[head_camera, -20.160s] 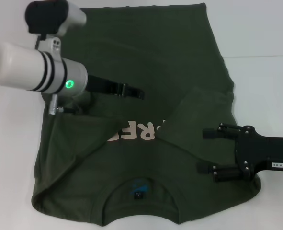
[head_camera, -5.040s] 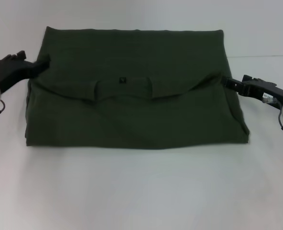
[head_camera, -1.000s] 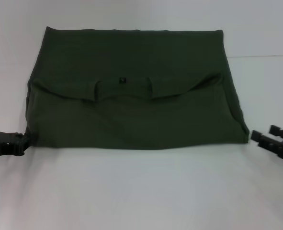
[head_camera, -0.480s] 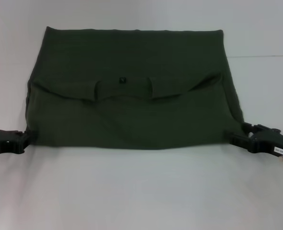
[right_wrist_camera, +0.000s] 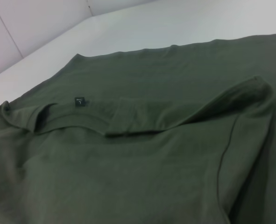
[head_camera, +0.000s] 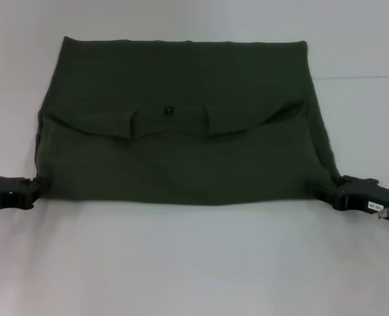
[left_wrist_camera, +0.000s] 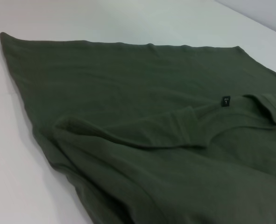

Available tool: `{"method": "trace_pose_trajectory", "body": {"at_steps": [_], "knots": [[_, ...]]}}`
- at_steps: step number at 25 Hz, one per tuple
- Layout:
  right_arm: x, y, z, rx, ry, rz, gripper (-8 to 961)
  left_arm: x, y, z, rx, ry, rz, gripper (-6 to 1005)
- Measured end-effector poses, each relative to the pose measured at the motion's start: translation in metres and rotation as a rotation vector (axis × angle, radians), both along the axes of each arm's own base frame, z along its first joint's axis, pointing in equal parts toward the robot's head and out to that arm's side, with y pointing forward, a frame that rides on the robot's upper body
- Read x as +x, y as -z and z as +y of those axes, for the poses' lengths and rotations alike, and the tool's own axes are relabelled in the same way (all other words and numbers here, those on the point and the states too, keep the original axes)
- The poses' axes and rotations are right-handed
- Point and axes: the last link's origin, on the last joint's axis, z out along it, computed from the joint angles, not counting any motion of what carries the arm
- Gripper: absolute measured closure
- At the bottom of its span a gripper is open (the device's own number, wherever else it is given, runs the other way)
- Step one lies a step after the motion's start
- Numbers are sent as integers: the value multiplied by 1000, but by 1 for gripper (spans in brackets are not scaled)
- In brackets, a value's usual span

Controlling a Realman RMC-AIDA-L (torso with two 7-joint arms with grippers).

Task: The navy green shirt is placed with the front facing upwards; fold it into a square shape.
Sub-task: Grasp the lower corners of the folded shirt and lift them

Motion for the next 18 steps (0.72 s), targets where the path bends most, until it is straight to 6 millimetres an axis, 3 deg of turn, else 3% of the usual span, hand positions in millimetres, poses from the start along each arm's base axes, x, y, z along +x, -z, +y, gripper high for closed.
{"method": "trace_pose_trajectory", "body": {"at_steps": [9, 14, 18], "knots": [[-3, -2, 1, 0, -22, 9, 552, 0, 0, 0, 0, 3, 2, 990], [-3, -2, -3, -5, -40, 12, 791, 1, 1, -3, -9, 36, 10, 990], [-1, -3, -13, -10, -88, 13, 866, -2, 1, -15, -16, 99, 15, 989]]}}
